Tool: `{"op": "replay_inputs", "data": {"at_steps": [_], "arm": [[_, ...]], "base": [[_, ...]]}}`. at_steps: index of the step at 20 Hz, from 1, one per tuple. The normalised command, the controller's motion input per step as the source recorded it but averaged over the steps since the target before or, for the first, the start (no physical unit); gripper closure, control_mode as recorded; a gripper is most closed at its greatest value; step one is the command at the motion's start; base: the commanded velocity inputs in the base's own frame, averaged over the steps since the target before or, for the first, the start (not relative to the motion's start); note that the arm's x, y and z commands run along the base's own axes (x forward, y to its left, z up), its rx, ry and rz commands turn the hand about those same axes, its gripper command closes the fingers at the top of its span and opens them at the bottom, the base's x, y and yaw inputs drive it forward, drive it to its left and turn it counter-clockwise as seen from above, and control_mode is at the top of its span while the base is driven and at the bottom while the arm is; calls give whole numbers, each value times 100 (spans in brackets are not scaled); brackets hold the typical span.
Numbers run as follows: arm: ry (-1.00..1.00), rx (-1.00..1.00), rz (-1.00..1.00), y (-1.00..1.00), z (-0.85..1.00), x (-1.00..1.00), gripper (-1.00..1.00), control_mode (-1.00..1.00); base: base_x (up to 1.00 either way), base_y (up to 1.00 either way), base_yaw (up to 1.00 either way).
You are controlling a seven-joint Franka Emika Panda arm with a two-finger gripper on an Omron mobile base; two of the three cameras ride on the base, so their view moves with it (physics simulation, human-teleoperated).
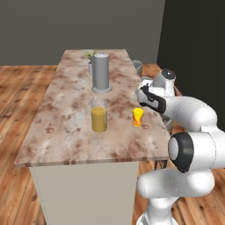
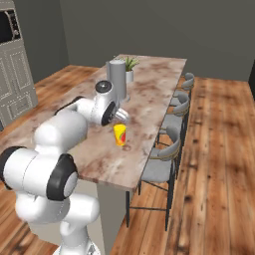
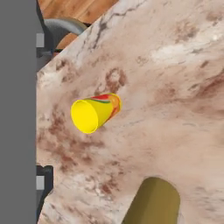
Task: Place the pitcher and cup on the dining counter for serving.
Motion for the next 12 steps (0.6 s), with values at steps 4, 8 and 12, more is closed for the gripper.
{"op": "replay_inputs", "data": {"at_steps": [4,8,12], "arm": [[-19,-1,13,44,59,-100,-100,-100],[-17,-2,12,51,9,-100,-100,-100],[-20,-6,10,54,-3,-100,-100,-100]], "base": [[0,0,0],[0,0,0],[0,0,0]]}}
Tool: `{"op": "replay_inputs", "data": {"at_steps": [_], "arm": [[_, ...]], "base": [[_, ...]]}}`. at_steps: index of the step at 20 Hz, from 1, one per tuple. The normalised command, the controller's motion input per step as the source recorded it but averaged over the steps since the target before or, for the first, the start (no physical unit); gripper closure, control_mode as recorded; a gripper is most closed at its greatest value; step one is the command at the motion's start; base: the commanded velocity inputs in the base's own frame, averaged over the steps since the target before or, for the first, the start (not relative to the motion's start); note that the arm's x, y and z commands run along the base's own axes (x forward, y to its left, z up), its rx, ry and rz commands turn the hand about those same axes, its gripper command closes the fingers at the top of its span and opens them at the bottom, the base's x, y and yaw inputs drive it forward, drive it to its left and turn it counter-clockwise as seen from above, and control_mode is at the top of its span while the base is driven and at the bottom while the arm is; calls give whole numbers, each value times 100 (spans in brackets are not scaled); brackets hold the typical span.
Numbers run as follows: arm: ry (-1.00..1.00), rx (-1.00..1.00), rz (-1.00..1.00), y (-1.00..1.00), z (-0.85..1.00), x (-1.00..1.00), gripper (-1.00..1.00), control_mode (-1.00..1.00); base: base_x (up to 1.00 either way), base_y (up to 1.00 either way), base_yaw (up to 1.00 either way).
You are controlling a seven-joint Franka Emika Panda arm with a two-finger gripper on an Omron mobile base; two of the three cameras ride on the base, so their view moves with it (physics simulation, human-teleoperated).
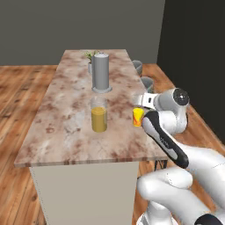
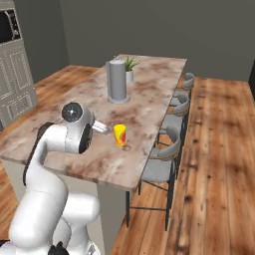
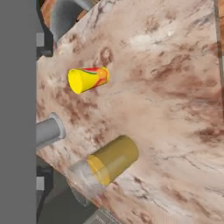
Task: Place the pitcher and cup on the dining counter for serving.
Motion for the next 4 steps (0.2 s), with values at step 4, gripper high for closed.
{"op": "replay_inputs", "data": {"at_steps": [4], "arm": [[-32,-3,6,20,-4,-95,-100,-100]], "base": [[0,0,0]]}}
